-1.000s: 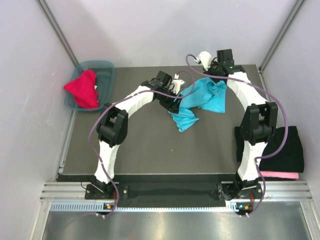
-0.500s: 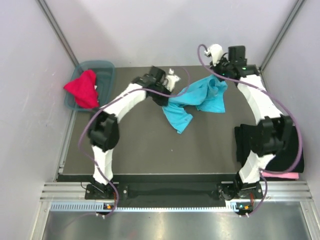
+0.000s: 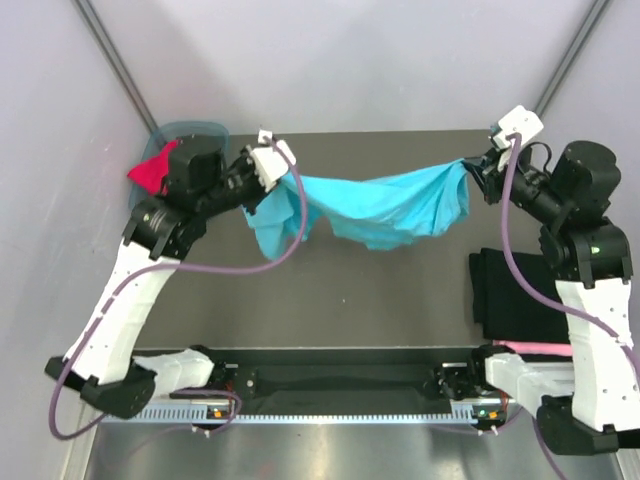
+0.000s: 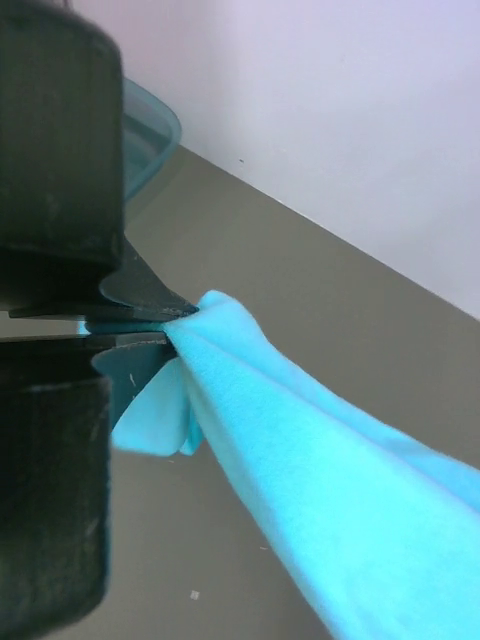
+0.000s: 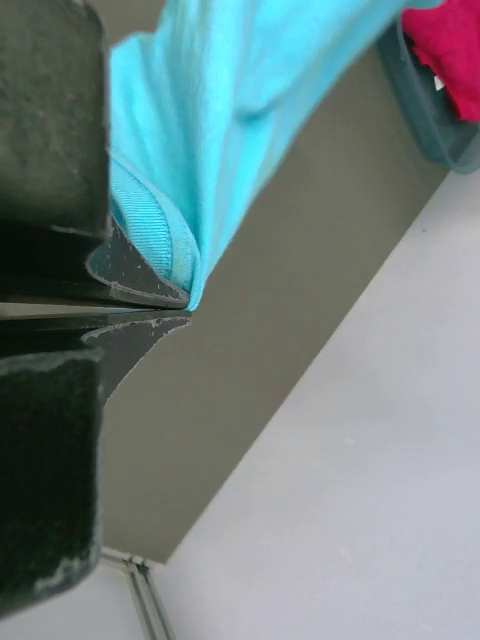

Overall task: Fold and stack the t-shirts
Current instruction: Flatten the tshirt out

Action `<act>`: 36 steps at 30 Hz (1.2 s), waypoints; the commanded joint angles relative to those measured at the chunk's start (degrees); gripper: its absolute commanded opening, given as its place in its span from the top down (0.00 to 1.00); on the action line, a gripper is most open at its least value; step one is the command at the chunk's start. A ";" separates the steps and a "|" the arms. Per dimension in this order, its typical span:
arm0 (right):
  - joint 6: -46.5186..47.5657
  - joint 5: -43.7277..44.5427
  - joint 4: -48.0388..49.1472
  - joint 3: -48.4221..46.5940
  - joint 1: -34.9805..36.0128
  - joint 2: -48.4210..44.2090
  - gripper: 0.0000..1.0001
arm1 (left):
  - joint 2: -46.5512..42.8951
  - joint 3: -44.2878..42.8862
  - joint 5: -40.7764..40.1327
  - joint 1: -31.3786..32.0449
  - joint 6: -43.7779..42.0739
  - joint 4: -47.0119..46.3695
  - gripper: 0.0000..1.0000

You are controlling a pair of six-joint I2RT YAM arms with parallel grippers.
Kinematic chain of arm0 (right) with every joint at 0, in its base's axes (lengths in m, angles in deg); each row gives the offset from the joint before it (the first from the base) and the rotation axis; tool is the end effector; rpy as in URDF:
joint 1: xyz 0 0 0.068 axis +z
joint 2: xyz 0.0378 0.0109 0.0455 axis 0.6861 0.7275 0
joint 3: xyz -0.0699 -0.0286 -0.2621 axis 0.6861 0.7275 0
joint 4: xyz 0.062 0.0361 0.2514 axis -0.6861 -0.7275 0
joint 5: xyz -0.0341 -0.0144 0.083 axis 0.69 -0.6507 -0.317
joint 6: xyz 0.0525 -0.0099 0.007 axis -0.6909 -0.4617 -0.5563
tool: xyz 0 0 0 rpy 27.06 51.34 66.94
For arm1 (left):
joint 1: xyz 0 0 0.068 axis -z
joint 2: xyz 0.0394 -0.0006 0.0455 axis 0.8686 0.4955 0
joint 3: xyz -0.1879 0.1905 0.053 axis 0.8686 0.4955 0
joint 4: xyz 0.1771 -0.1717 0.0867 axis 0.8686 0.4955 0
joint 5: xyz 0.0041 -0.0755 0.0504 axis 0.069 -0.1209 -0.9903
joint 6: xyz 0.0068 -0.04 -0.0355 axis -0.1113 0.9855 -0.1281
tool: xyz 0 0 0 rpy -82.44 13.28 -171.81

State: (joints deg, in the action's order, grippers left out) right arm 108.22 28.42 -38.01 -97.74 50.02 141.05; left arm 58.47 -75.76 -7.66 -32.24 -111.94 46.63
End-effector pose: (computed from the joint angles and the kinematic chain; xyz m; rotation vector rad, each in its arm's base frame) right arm 0.1684 0.0353 0.4879 -0.7179 1.5732 0.2104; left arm 0.1997 -0.1171 0.4754 1.1207 1.5775 -0.2129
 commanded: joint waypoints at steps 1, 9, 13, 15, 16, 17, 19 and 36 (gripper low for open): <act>-4.12 0.27 1.78 3.59 -0.46 4.55 1.00 | 0.94 7.72 -0.72 -0.10 -7.09 -4.54 0.93; -4.12 0.27 7.24 -1.84 -2.39 29.05 1.00 | 25.62 3.02 -2.91 -2.47 -11.77 -12.52 0.76; -4.82 2.02 7.32 -12.01 -4.06 41.71 1.00 | 46.24 -16.13 -12.38 -2.65 -7.65 -9.05 0.56; -4.82 3.25 6.62 -14.85 -4.50 46.99 1.00 | 49.98 -26.17 -17.50 -3.18 -3.34 -3.60 0.50; -4.39 3.52 6.53 -15.82 -4.50 48.05 1.00 | 49.91 -26.80 -17.86 -3.44 -1.93 -2.36 0.49; -4.21 3.87 6.88 -15.83 -4.59 48.93 1.00 | 48.52 -24.11 -17.77 -3.71 1.39 -1.82 0.49; -4.03 3.87 6.88 -15.30 -4.50 49.47 1.00 | 41.35 -18.14 -12.88 -4.06 2.04 -1.82 0.49; -2.89 0.45 5.39 -10.73 -4.59 48.59 1.00 | 33.64 7.90 -9.15 8.24 17.50 3.98 0.59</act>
State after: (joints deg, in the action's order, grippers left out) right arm 104.13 30.34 -33.66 -107.94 45.65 192.77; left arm 91.28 -68.85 -14.72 -25.38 -100.97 48.95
